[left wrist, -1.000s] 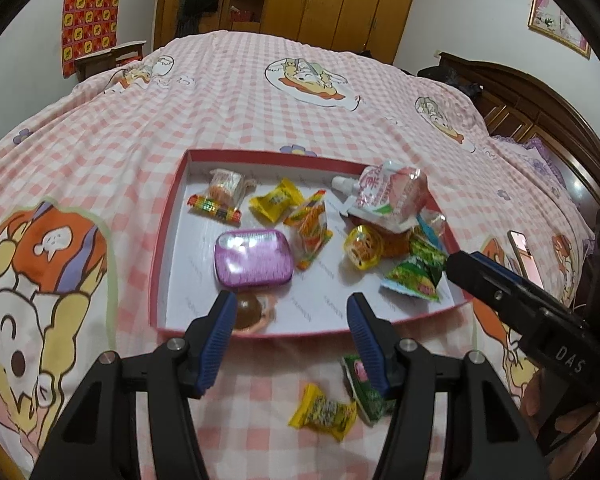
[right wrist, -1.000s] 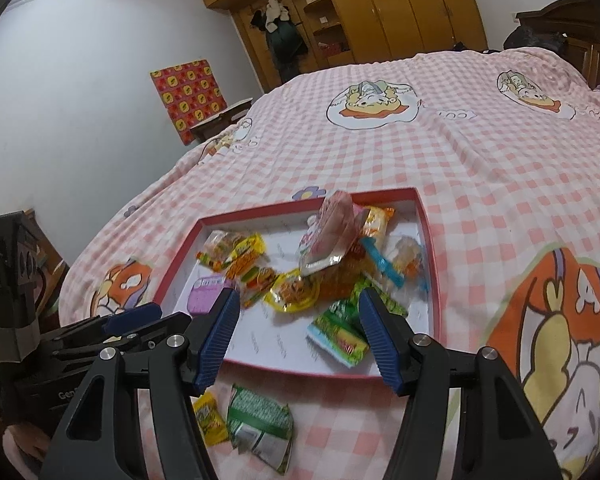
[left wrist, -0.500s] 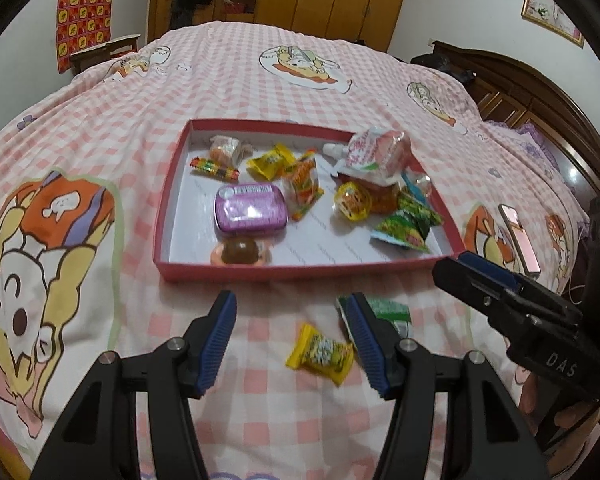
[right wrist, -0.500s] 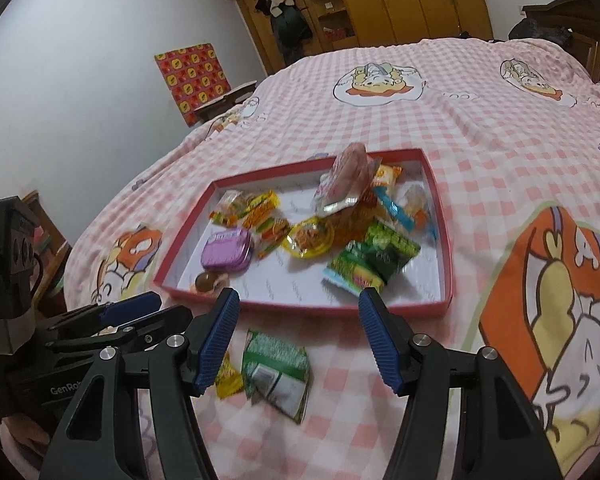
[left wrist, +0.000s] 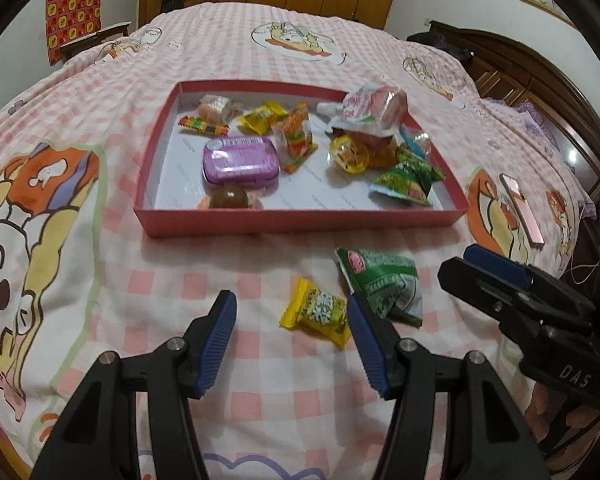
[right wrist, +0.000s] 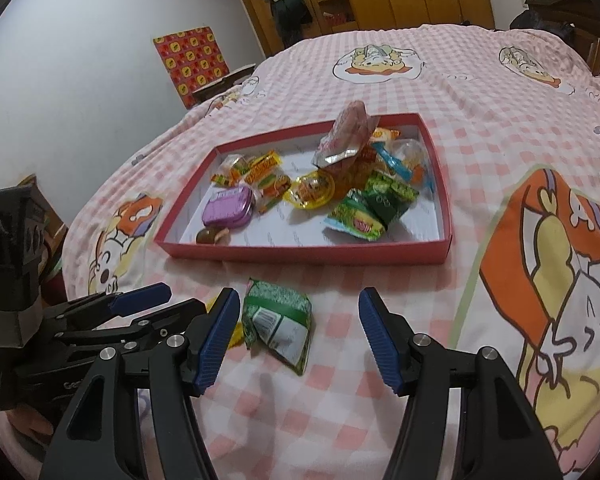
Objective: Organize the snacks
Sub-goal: 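Withdraw both tools toward the yellow candy and green bag beside the box, then grasp the yellow candy with the left tool while the right tool grasps the green snack bag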
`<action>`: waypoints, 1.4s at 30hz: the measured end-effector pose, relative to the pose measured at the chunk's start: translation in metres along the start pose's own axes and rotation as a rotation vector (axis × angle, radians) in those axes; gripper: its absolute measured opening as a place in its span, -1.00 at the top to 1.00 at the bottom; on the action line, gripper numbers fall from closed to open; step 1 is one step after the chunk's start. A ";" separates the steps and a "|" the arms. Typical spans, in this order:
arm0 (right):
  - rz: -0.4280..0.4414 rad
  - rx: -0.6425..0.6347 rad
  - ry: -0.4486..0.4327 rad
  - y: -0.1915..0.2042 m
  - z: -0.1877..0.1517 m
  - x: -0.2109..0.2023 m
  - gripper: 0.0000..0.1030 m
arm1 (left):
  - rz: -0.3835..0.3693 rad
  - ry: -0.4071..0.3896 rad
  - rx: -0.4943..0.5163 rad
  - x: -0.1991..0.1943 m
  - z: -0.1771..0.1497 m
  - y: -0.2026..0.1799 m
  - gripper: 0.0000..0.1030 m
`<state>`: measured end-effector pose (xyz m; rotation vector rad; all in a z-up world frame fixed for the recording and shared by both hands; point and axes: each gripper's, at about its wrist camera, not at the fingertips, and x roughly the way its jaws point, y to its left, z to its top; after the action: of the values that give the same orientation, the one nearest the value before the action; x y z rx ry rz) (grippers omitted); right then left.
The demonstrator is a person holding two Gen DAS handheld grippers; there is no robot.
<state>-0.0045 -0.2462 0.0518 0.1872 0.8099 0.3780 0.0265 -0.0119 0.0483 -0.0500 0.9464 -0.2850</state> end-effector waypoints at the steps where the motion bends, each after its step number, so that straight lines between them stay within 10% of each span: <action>1: -0.001 -0.001 0.002 0.000 -0.001 0.000 -0.23 | -0.001 0.004 0.003 0.002 -0.001 -0.001 -0.17; 17: 0.006 0.039 0.020 -0.012 -0.006 0.007 -0.23 | 0.017 0.028 0.059 0.020 -0.009 -0.017 -0.16; 29: 0.018 0.058 0.025 -0.018 -0.010 0.008 -0.23 | 0.007 0.000 0.068 0.022 -0.011 -0.020 0.40; 42: 0.022 0.032 0.046 -0.003 -0.011 0.012 -0.23 | 0.027 -0.043 -0.018 0.000 -0.011 0.011 0.44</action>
<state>-0.0041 -0.2442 0.0349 0.2184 0.8605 0.3916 0.0200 -0.0006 0.0403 -0.0598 0.9066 -0.2492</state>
